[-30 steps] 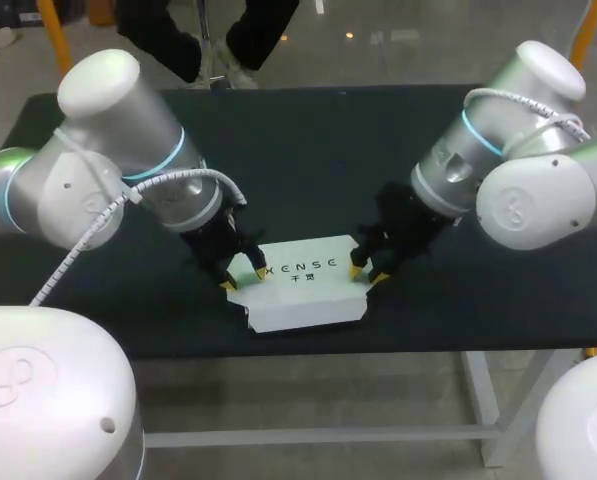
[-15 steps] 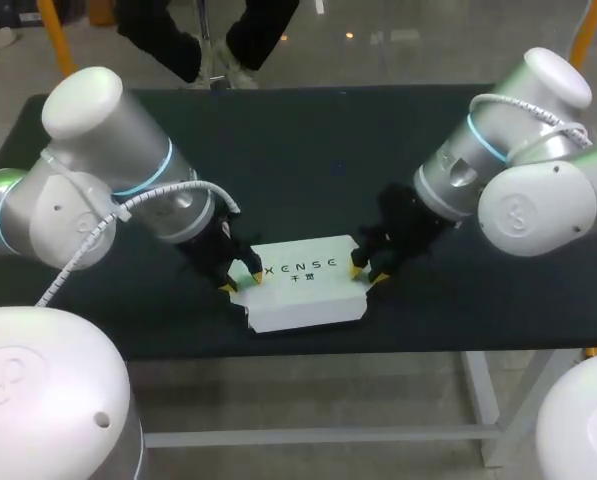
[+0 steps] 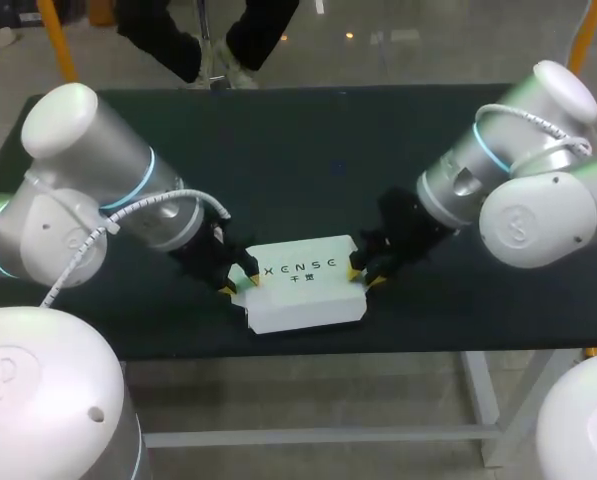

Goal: Assemble the packaging by folding the flat box into shape, placing the metal phone stand inside, and closing the box properly

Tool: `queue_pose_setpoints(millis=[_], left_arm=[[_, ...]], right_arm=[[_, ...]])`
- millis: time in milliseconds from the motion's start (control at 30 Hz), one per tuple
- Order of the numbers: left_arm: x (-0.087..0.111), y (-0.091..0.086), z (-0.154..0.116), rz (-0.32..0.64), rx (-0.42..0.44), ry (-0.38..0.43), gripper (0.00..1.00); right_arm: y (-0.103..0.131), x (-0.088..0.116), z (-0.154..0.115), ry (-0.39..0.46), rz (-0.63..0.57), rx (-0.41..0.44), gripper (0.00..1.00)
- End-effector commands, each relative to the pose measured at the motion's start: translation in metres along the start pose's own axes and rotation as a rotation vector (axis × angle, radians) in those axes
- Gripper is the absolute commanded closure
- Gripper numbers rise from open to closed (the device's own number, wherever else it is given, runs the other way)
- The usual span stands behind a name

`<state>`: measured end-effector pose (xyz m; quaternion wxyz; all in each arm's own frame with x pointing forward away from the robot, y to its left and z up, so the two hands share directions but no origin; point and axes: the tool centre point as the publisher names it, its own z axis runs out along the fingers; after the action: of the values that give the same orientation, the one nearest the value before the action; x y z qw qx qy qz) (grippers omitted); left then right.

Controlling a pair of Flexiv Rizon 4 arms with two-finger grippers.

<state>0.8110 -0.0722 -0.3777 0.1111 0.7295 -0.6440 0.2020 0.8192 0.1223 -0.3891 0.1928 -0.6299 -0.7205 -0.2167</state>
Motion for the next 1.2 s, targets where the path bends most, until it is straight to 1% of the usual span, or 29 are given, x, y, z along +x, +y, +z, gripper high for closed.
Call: queue_pose_setpoints(millis=[33,267,433,700,1000,1200], left_arm=[[-0.0013,0.0027,0.0045,0.003,0.005,0.008,0.51],[0.0018,0.0043,0.0058,0.012,0.014,0.032,0.51],[0.0035,0.0057,0.0061,0.019,0.033,0.078,0.51],[0.0065,0.0062,0.0062,0.016,0.052,0.118,0.50],[0.0061,0.0073,0.0032,0.013,0.067,0.127,0.49],[0.0060,0.0082,0.0019,0.013,0.083,0.114,0.52]], right_arm=[[-0.0024,-0.0030,0.0045,0.024,-0.004,-0.009,0.55],[-0.0029,-0.0025,0.0070,0.072,-0.007,-0.025,0.55],[-0.0041,0.0008,0.0085,0.086,-0.012,-0.042,0.56],[-0.0050,0.0027,0.0082,0.115,-0.017,-0.072,0.55],[-0.0064,0.0034,0.0063,0.109,-0.002,-0.090,0.56],[-0.0064,0.0034,0.0063,0.109,-0.002,-0.090,0.56]])
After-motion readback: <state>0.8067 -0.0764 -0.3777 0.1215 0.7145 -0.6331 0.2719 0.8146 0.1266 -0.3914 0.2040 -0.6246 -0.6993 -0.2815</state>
